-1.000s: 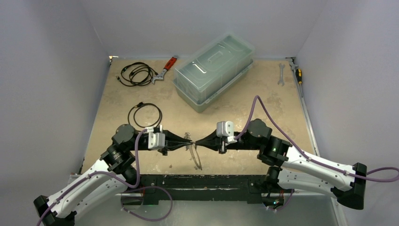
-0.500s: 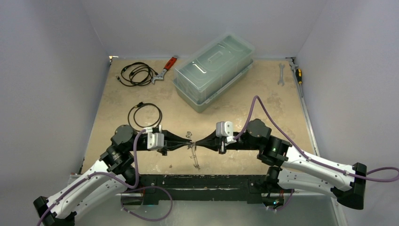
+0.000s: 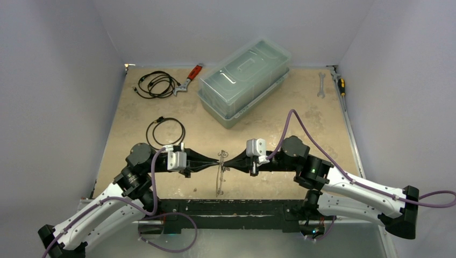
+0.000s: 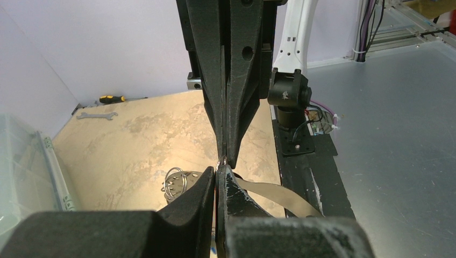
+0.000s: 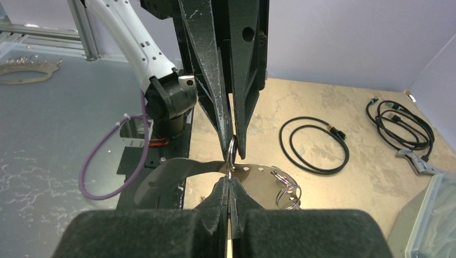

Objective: Put the keys on the keyring

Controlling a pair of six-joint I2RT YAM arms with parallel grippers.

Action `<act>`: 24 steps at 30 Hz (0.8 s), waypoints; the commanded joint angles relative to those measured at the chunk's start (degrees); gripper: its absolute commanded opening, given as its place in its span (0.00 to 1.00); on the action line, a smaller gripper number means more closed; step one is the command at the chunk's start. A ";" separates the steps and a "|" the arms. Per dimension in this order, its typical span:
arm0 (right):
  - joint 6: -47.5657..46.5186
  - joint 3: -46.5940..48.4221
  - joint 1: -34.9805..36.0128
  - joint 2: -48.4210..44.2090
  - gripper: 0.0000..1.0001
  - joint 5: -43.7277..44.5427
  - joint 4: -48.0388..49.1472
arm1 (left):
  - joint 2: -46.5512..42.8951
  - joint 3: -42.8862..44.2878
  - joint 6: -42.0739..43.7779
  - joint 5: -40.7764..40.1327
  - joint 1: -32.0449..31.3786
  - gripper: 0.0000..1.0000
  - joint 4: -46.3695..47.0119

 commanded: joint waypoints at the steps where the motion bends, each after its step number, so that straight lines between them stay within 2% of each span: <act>1: 1.00 -0.75 0.19 -1.88 0.00 0.40 0.88 | -0.64 0.31 -0.20 -2.29 0.69 0.00 4.61; 8: 2.31 -2.24 0.19 -2.59 0.01 1.51 2.37 | -0.36 0.20 -0.35 -2.32 0.88 0.00 4.98; 12: 2.62 -1.89 0.19 -2.84 0.30 1.97 2.60 | 0.05 0.33 -0.42 -1.96 0.98 0.00 4.88; 14: 2.52 -1.51 0.19 -3.26 0.39 2.00 2.85 | 0.20 0.32 -0.35 -1.84 0.98 0.00 4.79; 18: 2.76 -1.13 0.19 -4.13 0.46 1.82 4.30 | 0.50 0.37 -0.37 -1.42 1.08 0.00 4.83; 24: 2.96 -0.53 0.19 -2.18 0.47 2.38 6.58 | 0.78 0.45 -0.54 -0.55 1.09 0.00 4.87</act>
